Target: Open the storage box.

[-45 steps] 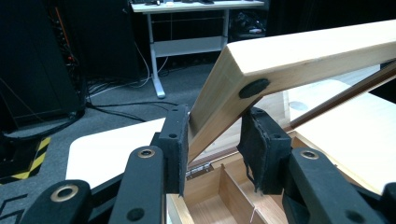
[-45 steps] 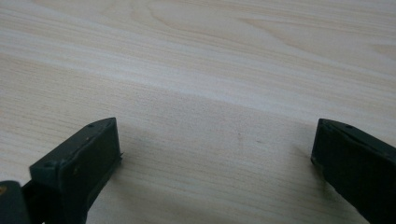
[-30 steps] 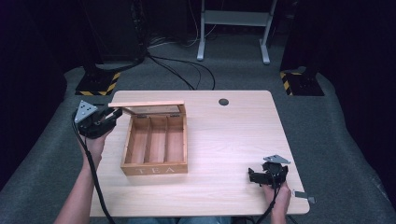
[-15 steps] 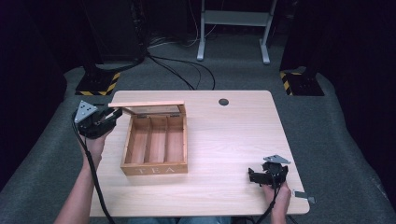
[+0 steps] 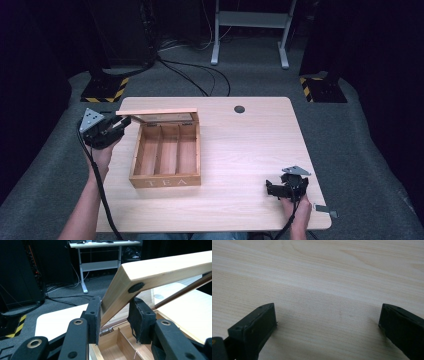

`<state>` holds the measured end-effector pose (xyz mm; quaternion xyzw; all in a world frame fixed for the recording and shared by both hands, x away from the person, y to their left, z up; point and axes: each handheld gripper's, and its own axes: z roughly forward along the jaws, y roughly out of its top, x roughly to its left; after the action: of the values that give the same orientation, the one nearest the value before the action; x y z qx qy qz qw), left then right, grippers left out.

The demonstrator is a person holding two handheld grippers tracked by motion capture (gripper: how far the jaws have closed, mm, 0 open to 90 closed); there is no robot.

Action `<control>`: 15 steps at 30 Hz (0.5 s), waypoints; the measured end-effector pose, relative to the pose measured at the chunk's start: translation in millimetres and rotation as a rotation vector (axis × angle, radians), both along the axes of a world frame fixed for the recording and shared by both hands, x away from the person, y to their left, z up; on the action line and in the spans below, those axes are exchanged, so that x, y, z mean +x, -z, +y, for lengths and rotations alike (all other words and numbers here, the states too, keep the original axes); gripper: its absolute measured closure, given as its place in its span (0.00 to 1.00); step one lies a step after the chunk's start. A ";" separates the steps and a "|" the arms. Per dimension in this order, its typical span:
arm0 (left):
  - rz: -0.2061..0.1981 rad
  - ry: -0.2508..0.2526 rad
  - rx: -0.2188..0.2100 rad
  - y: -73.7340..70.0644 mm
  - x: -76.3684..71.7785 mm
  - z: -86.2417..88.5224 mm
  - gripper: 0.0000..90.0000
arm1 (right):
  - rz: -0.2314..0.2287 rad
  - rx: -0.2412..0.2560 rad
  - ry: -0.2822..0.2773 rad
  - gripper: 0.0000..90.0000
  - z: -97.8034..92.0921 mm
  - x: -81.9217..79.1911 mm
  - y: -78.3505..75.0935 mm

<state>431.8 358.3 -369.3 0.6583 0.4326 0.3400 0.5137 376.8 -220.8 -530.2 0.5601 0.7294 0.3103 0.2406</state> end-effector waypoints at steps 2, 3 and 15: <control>-0.001 -0.001 -0.001 0.2 -0.1 -0.1 0.69 | 0.000 0.000 0.000 0.01 0.0 0.0 0.0; -0.001 0.000 -0.001 0.2 -0.1 0.0 0.69 | 0.000 0.000 0.000 0.01 0.0 0.0 0.0; 0.001 -0.002 0.003 -0.5 0.3 -0.2 0.69 | 0.000 0.000 0.000 0.01 0.0 0.0 0.0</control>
<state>432.1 358.1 -368.8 0.6587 0.4330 0.3409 0.5122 376.8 -220.8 -530.2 0.5602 0.7294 0.3103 0.2405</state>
